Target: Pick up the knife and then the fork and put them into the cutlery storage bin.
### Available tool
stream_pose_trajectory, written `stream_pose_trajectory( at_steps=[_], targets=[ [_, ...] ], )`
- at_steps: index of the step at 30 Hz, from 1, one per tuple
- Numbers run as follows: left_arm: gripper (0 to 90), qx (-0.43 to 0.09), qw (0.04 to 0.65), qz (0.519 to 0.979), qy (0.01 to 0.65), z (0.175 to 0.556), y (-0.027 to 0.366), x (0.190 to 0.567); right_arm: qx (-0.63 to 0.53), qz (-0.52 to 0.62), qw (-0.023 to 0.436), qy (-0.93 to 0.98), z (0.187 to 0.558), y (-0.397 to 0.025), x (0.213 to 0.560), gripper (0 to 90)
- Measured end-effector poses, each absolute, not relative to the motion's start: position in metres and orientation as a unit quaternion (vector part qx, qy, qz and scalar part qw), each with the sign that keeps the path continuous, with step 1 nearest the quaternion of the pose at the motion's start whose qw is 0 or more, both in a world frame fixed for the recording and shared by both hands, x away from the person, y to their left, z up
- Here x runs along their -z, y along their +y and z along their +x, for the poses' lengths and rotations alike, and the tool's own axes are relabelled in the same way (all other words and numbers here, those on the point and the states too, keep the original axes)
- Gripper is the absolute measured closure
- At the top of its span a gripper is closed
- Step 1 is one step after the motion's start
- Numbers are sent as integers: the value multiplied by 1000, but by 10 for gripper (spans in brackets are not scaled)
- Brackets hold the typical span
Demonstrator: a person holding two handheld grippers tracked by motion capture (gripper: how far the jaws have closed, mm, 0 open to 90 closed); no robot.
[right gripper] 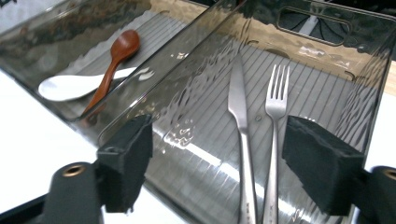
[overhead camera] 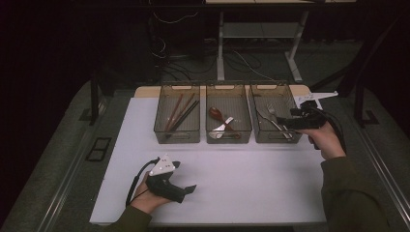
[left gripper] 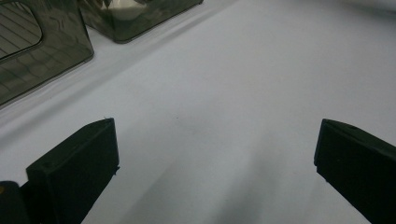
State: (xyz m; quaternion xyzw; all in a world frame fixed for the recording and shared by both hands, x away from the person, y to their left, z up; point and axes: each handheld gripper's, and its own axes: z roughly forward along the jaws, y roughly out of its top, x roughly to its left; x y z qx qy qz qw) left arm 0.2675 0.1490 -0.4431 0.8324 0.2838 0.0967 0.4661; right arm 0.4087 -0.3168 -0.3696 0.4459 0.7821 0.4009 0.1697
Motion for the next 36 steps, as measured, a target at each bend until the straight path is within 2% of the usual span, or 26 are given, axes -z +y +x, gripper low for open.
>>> stream_pose_trajectory(
  at_steps=[8,36],
  targets=[
    [0,-96,468,832,281,268,148,442,-440,430,176,768,386,-309,372,166],
    [0,-95,473,831,278,265,149,440,-476,378,149,779,318,-294,399,166]
  ],
)
